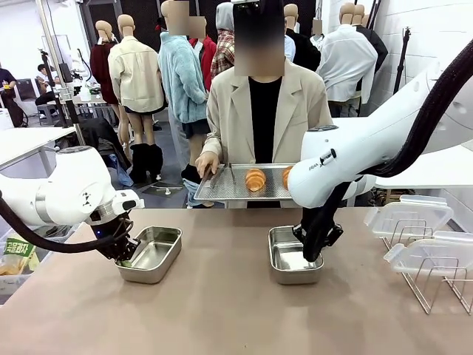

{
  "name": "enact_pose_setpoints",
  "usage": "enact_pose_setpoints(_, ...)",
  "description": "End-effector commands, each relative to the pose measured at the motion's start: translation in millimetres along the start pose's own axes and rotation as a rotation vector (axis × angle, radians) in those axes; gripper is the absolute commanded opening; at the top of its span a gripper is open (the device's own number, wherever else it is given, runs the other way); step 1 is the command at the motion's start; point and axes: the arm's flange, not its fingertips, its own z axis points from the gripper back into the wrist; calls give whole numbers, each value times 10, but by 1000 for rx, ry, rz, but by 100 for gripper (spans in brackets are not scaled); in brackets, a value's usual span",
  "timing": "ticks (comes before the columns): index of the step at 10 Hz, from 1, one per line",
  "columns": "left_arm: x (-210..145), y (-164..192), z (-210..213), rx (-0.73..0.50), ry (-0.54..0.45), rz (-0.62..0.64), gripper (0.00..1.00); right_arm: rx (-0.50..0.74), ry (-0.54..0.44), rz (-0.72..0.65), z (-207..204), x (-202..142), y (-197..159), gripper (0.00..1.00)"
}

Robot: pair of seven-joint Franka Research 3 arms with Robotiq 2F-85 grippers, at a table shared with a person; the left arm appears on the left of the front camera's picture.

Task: Place the bread in airtight containers.
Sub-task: Lift both Airtight Container, then once an object is inside an Airtight Container , place the container in the center of the table.

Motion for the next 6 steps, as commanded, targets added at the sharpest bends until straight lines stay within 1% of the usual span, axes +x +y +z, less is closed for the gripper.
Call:
enact_pose_setpoints(1,34,-1,-4,-1,-4,0,0,14,-12,3,-20,-31,-21,0)
enact_pose_setpoints(6,34,-1,-4,-1,-4,0,0,14,-12,3,-20,-31,-21,0)
